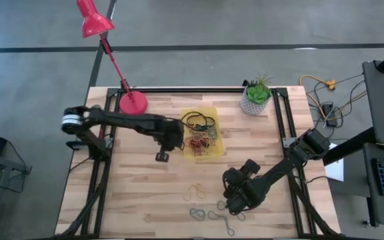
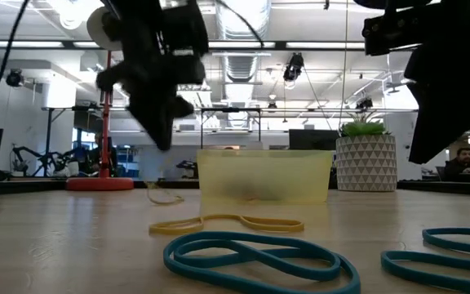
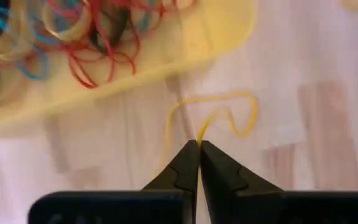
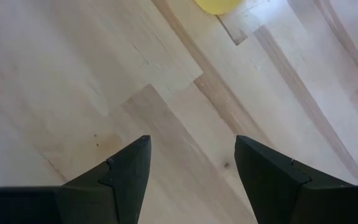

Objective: Pick and place rubber bands into bin
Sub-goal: Put the yellow rubber band into the yellow bin, then put the blue rubber band into the yellow bin

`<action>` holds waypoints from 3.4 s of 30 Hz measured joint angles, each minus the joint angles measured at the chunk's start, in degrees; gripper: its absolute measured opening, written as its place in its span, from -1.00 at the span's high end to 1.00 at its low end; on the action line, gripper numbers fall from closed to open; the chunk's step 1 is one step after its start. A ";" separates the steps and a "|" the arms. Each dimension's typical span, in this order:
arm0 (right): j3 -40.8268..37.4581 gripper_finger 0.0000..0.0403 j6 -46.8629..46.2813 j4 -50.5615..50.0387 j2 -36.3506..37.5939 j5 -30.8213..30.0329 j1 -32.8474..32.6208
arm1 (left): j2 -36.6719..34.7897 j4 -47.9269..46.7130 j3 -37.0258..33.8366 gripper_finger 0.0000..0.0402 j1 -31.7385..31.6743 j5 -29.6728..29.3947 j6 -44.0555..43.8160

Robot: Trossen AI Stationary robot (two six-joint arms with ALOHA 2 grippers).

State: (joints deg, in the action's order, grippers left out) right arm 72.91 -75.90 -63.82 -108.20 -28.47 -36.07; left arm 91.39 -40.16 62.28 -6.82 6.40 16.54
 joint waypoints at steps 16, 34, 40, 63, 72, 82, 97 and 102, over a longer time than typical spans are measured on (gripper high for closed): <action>-0.77 -0.09 -0.20 -0.14 0.00 0.75 -0.02 | 2.32 7.52 26.49 1.00 0.82 -19.18 2.06; 0.97 -0.09 -1.19 -0.01 0.00 10.23 -8.30 | 10.77 3.38 22.07 0.45 4.59 -21.43 -8.52; 1.24 -0.09 3.93 6.59 0.00 10.80 -13.13 | 6.31 1.75 22.26 0.26 9.39 -19.92 -9.26; 1.56 -0.09 11.69 17.62 -6.67 11.30 -10.46 | 0.55 2.27 3.66 0.25 26.40 -26.65 -36.36; 1.77 -0.09 13.17 22.71 -5.73 18.05 -7.17 | 0.55 2.38 2.93 0.25 27.50 -27.97 -37.18; 1.24 -0.07 11.70 23.50 -7.64 17.77 -4.79 | 0.55 2.12 2.93 0.25 28.21 -27.96 -37.18; 1.31 0.94 12.89 24.78 -10.42 22.59 -2.08 | 0.35 -0.14 2.93 0.25 28.78 -27.92 -37.19; 0.89 0.96 16.89 25.33 -6.37 19.46 3.69 | -0.79 -5.14 2.93 0.25 28.78 -27.98 -37.77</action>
State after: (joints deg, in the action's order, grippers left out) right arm 73.80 -59.01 -38.49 -114.57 -9.01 -32.39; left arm 90.60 -45.30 65.21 21.96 -21.58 -21.23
